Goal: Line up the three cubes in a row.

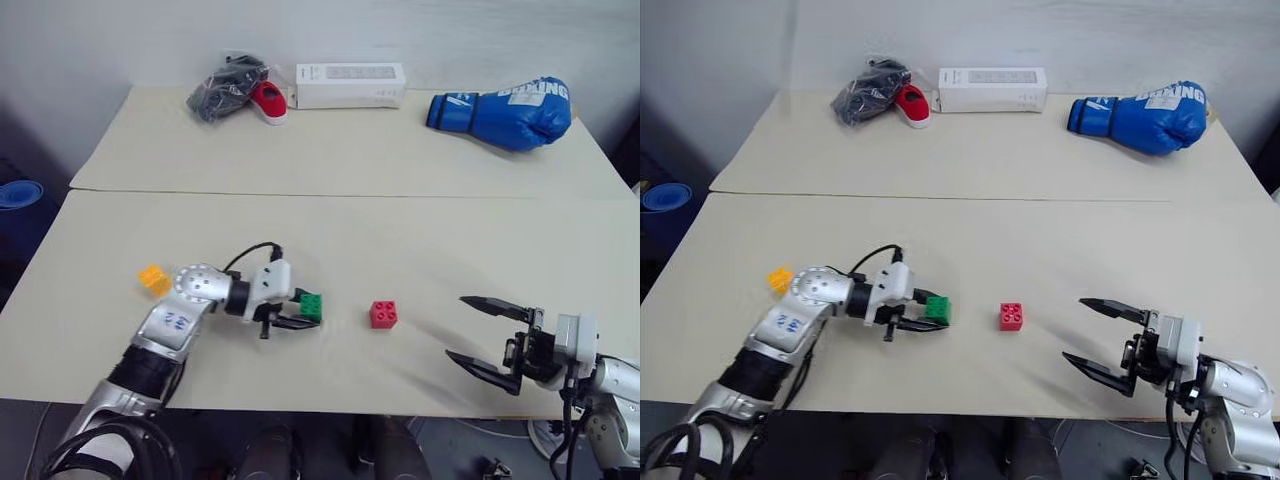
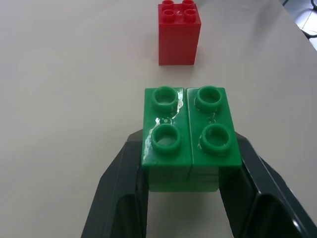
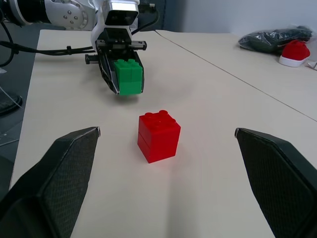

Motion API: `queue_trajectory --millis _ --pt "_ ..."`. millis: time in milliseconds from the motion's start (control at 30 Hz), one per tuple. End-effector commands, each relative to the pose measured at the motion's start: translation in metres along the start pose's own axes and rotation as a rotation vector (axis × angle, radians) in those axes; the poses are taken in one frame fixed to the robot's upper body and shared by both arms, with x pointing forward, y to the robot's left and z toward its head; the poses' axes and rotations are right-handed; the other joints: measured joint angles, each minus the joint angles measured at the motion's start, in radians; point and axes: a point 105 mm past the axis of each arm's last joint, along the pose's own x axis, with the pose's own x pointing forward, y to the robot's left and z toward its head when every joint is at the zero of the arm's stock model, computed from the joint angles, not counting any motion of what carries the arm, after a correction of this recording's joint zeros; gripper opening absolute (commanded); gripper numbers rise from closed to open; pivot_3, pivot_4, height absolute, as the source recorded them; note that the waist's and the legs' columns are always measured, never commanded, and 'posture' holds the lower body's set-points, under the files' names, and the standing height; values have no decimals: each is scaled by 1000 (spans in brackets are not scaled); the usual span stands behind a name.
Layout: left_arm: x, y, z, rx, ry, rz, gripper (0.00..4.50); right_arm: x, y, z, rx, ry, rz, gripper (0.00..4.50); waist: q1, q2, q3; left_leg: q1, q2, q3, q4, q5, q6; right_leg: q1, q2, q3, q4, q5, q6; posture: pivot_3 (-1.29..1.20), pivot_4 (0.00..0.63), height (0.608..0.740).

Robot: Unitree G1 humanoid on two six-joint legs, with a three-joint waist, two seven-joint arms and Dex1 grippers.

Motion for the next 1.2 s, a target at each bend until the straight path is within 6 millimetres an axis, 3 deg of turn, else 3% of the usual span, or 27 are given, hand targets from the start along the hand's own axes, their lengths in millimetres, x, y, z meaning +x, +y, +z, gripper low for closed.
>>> queue_trajectory --millis 33,200,367,467,500,667,767,833,933,1067,1133,1200 --pt "3 -2 2 32 -21 -18 1504 -2 1 12 -57 -25 -25 4500 1 0 0 0 0 -1 0 0 0 0 0 0 0 0 0 0 150 740" --pt "4 1 -2 51 -4 -11 1504 3 8 13 -51 -34 -24 4500 1 0 0 0 0 -1 0 0 0 0 -1 -1 0 0 0 0 150 740" --pt "1 -2 3 54 -24 -18 3083 8 12 16 -40 -46 -14 4500 1 0 0 0 0 -2 0 0 0 1 -1 -1 0 0 0 0 150 740" --pt "-14 4 8 75 -43 51 4017 13 11 18 -37 -53 -1 4500 -1 0 0 0 0 -2 0 0 0 1 -1 -1 0 0 0 0 150 740" --pt "-23 6 13 75 -60 73 4347 15 10 19 -36 -56 4 4500 -2 0 0 0 0 -2 0 0 0 1 -1 -1 0 0 0 0 150 740" --pt "-81 2 32 97 -145 192 4347 26 5 24 -37 -81 41 4500 -10 0 0 0 2 -3 0 0 -1 1 -1 -1 0 0 0 0 150 740" --pt "-131 0 33 58 -168 355 4347 33 2 29 -44 -112 61 4500 -16 0 0 0 1 -4 0 0 -1 1 -1 -2 0 0 0 0 150 740" --pt "-195 -11 3 -65 -129 654 4432 43 3 32 -41 -153 79 4500 -27 0 0 0 1 -4 0 0 -1 1 -1 -2 -1 0 0 0 150 740" --pt "-255 -46 -35 -208 -67 945 4432 52 6 35 -41 -193 102 4500 -40 0 0 1 3 -5 -2 -1 -2 1 0 -3 -2 -1 -2 0 150 740" --pt "-297 -99 -74 -400 -17 1191 4432 59 11 36 -48 -232 125 4500 -27 -1 0 0 2 -4 -1 -2 -1 1 -1 -3 -3 -1 -1 0 150 740" --pt "-304 -116 -82 -458 -18 1252 4432 62 13 35 -42 -238 130 4500 -16 -4 -2 0 2 -5 -1 -4 0 1 -3 -3 -7 -1 -1 0 150 740" --pt "-303 -119 -82 -480 -39 1268 4432 62 14 33 -38 -241 135 4500 2 -6 -3 0 1 -5 -1 -5 0 1 -3 -2 -8 -1 -1 0 150 740"
